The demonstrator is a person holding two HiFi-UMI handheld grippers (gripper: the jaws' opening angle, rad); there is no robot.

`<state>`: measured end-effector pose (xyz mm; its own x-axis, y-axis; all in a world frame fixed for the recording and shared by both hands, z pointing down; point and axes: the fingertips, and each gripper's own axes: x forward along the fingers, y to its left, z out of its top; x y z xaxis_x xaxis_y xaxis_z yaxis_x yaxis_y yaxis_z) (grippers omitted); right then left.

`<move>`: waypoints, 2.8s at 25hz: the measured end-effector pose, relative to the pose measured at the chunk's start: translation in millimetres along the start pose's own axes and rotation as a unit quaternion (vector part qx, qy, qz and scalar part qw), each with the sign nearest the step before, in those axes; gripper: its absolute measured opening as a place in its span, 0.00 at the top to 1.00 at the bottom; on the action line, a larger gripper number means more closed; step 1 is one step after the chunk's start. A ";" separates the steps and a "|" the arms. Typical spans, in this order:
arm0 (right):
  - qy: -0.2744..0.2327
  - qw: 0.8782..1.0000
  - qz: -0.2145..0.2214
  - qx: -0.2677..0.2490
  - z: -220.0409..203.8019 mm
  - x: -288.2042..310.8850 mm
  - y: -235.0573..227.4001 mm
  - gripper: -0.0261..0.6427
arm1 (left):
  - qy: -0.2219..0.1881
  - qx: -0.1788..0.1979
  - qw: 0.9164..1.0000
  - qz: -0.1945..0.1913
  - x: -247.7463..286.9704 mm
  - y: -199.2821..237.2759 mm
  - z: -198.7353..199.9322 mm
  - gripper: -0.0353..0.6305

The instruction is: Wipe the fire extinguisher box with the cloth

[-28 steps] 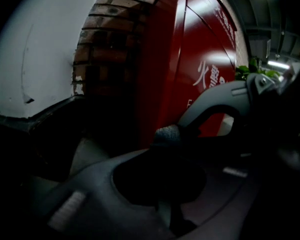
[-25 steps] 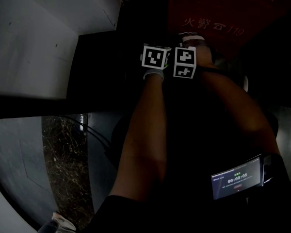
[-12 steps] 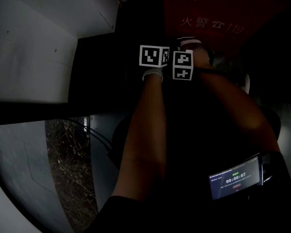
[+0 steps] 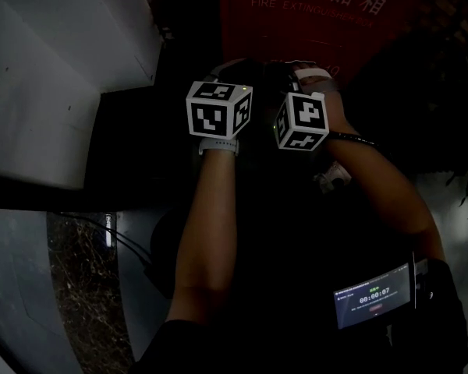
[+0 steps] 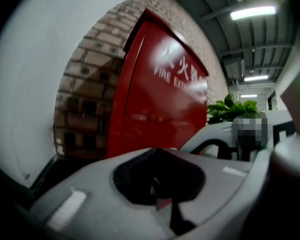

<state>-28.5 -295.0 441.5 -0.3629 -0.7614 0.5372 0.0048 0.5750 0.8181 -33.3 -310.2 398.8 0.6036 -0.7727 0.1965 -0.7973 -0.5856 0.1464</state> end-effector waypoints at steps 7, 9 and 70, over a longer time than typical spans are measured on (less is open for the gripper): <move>-0.010 0.991 -0.133 -0.021 11.5 -82.7 -133.4 0.91 | -0.075 0.051 0.996 0.023 -25.9 -22.4 101.5 0.94; -0.008 0.986 -0.163 -0.032 16.2 -98.9 -167.6 0.91 | -0.083 0.063 0.994 0.032 -29.5 -26.2 111.7 0.94; 0.052 0.998 0.009 -0.020 -46.7 60.2 55.9 0.91 | 0.171 -0.021 0.985 -0.001 56.8 4.7 -121.1 0.94</move>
<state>-6.5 -322.7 529.1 -0.2631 -0.7791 0.5690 0.0476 0.5786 0.8142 -3.0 -327.2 528.0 0.5748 -0.6403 0.5096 -0.7999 -0.5708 0.1851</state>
